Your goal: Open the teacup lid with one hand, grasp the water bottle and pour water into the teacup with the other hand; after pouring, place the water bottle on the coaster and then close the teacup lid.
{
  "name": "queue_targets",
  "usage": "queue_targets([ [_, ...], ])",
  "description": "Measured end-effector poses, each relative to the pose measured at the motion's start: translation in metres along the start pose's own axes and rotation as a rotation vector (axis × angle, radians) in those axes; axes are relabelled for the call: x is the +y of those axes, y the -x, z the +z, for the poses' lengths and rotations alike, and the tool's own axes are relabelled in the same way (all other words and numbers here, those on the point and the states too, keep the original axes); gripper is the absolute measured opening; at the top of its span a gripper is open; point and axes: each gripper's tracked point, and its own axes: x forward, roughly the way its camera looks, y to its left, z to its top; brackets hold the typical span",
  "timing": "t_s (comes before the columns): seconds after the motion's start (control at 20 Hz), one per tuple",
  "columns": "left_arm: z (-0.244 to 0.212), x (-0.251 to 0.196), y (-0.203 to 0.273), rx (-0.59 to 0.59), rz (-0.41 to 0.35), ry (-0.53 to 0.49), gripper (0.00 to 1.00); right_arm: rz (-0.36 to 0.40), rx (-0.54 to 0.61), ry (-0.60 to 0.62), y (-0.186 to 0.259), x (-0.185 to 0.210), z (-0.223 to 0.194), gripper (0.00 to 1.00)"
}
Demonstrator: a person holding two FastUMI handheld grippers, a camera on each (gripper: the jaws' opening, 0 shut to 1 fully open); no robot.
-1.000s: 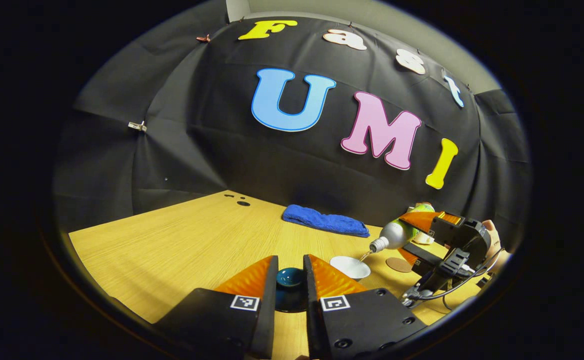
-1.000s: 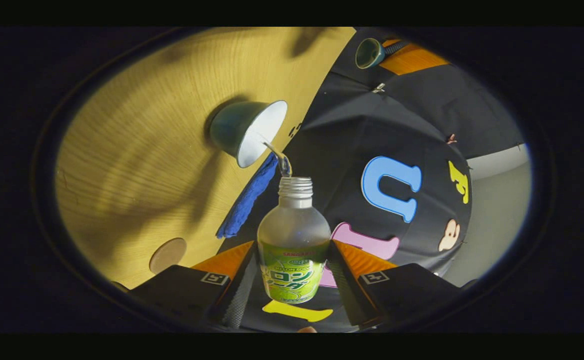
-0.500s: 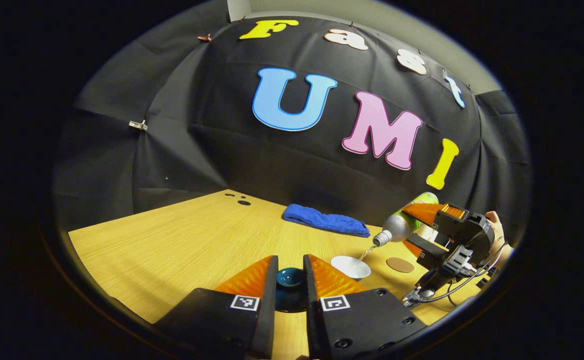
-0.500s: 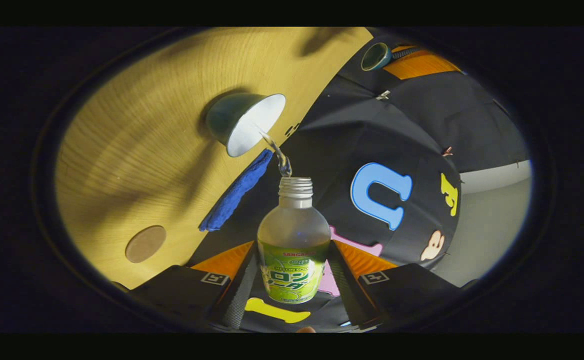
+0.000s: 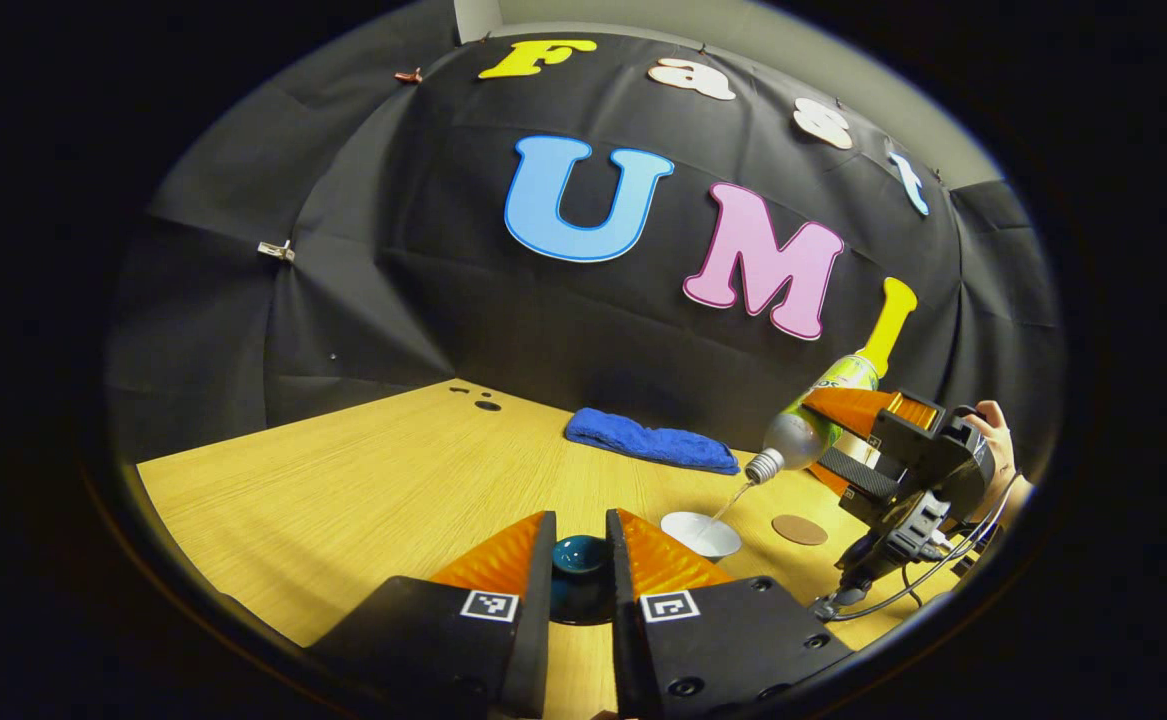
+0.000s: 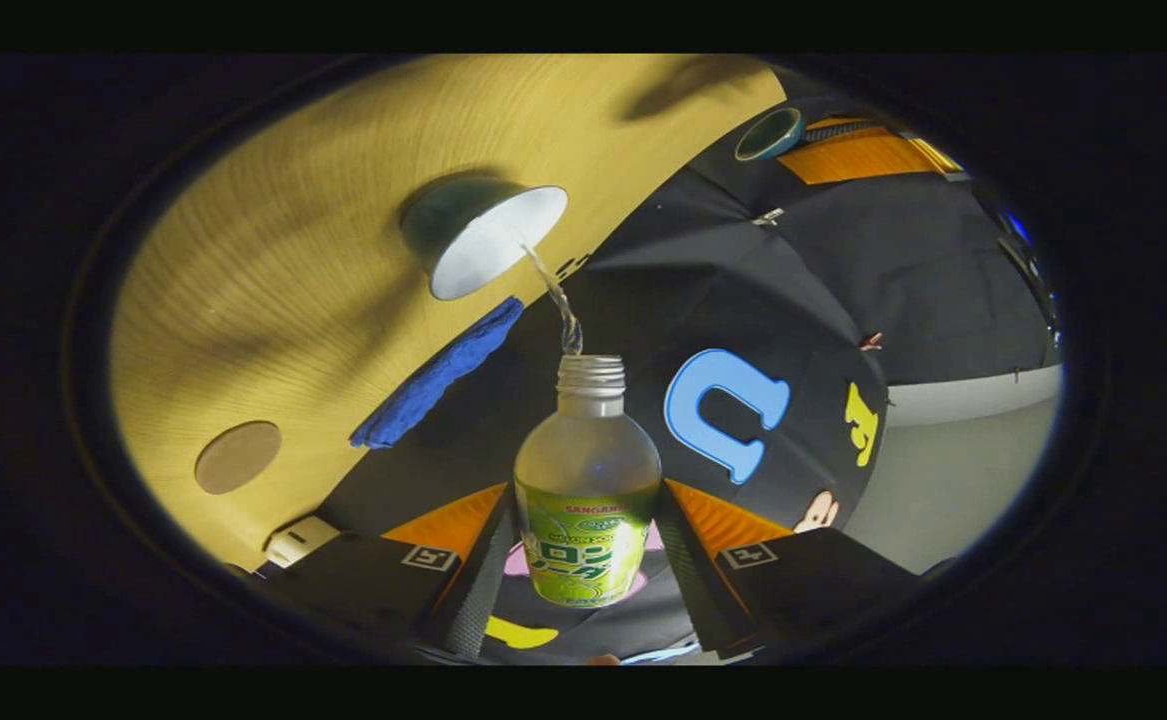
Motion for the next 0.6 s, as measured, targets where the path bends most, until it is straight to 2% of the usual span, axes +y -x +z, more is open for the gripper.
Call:
queue_targets([
  [0.15, 0.0000, 0.0006, -0.0001, 0.002, 0.001, 0.001, 0.30, -0.018, -0.015, 0.026, -0.0007, -0.0035, 0.0029, 0.80],
  [0.2, -0.0007, 0.0003, -0.0003, 0.003, 0.002, 0.002, 0.30, -0.024, -0.017, 0.034, -0.0013, -0.0059, 0.0032, 0.75],
  [0.4, 0.0006, -0.0003, -0.0002, 0.002, 0.001, -0.001, 0.30, -0.029, -0.017, 0.039, -0.0001, -0.0060, 0.0034, 0.75],
  [0.45, 0.0009, -0.0003, 0.0003, 0.002, 0.001, -0.001, 0.30, -0.031, -0.016, 0.042, -0.0002, -0.0063, 0.0029, 0.80],
  [0.5, -0.0001, 0.0000, 0.0002, 0.002, 0.001, -0.001, 0.30, -0.033, -0.018, 0.044, 0.0001, -0.0068, 0.0038, 0.75],
  [0.6, 0.0001, 0.0004, 0.0005, 0.002, 0.003, -0.001, 0.30, -0.034, -0.021, 0.043, 0.0009, -0.0062, 0.0045, 0.75],
])
